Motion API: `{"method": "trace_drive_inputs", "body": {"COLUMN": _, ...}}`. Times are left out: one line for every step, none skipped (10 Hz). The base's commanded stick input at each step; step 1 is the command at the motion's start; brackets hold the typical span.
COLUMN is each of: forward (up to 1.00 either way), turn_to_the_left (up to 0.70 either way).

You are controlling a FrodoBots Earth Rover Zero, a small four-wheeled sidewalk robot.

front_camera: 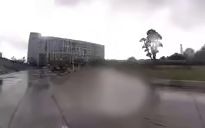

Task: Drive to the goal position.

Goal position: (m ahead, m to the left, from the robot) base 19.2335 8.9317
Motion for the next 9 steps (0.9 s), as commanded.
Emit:
{"method": "trace_drive_inputs", "body": {"forward": 0.70, "turn_to_the_left": 0.00}}
{"method": "trace_drive_inputs", "body": {"forward": 0.70, "turn_to_the_left": 0.00}}
{"method": "trace_drive_inputs", "body": {"forward": 0.70, "turn_to_the_left": 0.00}}
{"method": "trace_drive_inputs", "body": {"forward": 0.70, "turn_to_the_left": 0.00}}
{"method": "trace_drive_inputs", "body": {"forward": 0.70, "turn_to_the_left": 0.00}}
{"method": "trace_drive_inputs", "body": {"forward": 0.70, "turn_to_the_left": 0.00}}
{"method": "trace_drive_inputs", "body": {"forward": 0.70, "turn_to_the_left": 0.00}}
{"method": "trace_drive_inputs", "body": {"forward": 0.70, "turn_to_the_left": 0.00}}
{"method": "trace_drive_inputs", "body": {"forward": 0.70, "turn_to_the_left": 0.00}}
